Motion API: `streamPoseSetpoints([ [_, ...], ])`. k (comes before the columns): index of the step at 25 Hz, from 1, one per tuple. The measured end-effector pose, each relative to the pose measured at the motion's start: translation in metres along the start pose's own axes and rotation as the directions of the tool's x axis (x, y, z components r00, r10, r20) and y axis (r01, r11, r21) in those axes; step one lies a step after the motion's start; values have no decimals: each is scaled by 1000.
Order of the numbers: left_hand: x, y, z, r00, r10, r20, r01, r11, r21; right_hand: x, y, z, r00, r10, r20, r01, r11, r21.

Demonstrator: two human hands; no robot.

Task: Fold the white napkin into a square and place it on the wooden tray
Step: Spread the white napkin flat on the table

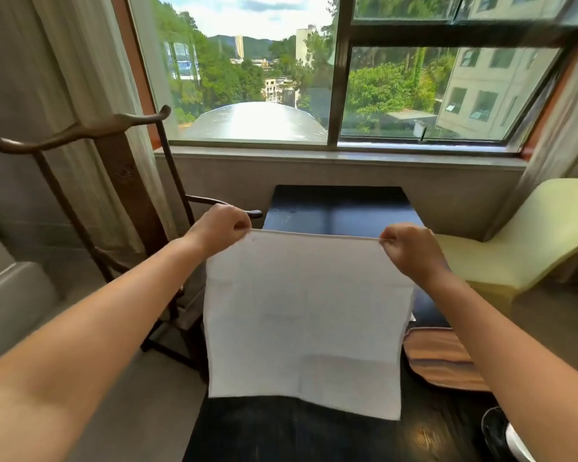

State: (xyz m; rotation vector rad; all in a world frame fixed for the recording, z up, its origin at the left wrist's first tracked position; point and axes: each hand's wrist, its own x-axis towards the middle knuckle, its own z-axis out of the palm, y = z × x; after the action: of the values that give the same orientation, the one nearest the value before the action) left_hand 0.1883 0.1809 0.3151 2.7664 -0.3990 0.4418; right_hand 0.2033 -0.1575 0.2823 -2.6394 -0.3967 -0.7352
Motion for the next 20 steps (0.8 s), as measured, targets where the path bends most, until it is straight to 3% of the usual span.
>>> streamPoseSetpoints([
  [3,-3,2,-5,966,109,-236,-111,994,5,4,-1,-18,969,-113,-219,101,993,-63],
  [6,-33,6,18,937,166,-306,-181,983,-21,-25,11,-14,964,-129,-232,114,991,-75],
  [9,-83,-3,67,955,183,-233,-195,980,-29,-86,19,13,990,-102,-97,96,993,-63],
  [13,-162,-10,137,983,180,-37,-181,983,-24,-176,23,53,994,3,109,1,999,-32],
  [20,-307,0,253,975,-42,219,60,995,-76,-350,33,124,876,178,448,-206,979,14],
])
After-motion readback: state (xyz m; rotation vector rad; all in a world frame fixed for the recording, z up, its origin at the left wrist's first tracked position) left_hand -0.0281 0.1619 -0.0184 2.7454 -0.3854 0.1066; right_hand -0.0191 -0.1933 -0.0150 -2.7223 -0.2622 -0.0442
